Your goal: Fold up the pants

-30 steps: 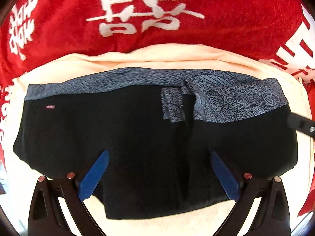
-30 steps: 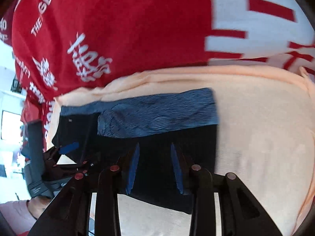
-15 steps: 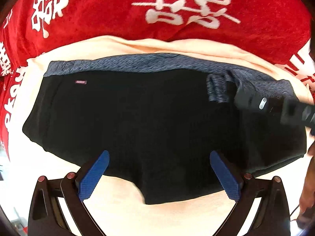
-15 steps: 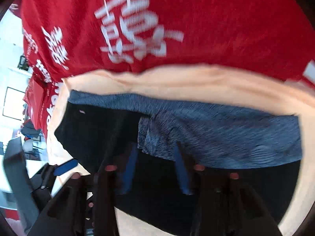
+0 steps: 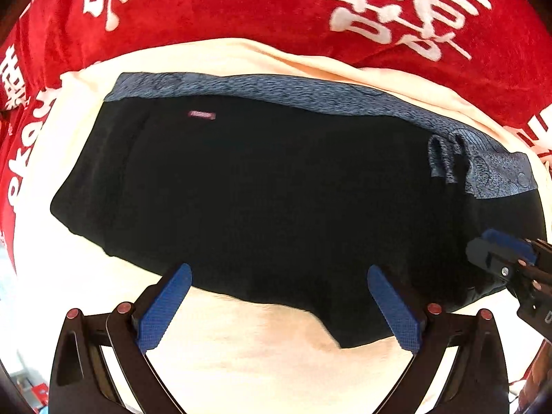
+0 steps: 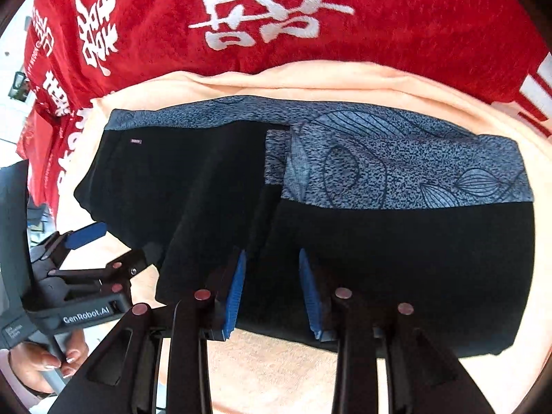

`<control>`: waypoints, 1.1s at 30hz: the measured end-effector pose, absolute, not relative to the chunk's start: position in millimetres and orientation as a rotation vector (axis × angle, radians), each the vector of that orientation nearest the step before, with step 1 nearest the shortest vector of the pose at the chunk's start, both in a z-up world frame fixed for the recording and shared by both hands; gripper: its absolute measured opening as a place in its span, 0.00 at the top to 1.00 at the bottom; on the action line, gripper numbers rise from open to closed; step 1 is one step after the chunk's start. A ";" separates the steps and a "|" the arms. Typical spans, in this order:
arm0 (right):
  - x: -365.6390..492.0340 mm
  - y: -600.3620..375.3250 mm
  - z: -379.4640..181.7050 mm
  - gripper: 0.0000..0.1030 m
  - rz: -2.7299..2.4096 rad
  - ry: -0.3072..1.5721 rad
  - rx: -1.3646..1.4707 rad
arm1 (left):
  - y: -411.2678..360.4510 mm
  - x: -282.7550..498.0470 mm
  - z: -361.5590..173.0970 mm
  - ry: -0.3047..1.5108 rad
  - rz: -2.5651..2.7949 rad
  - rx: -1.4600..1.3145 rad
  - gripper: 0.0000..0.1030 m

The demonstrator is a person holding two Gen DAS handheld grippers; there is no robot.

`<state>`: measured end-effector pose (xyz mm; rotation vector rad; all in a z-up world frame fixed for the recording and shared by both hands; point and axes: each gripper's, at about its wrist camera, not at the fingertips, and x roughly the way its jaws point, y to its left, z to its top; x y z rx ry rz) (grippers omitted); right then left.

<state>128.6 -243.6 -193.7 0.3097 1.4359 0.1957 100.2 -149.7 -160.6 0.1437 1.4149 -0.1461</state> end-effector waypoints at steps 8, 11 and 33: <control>118.5 -211.9 -177.7 0.55 0.222 1.436 0.280 | -96.8 111.9 -161.0 1.407 -0.131 0.131 0.00; 119.0 -200.3 -174.6 0.54 0.239 1.445 0.273 | -88.2 118.6 -165.3 1.407 -0.125 0.120 0.00; 125.5 -162.7 -218.2 0.32 0.180 1.548 0.169 | 34.9 161.9 -177.8 1.408 -0.085 -0.050 0.00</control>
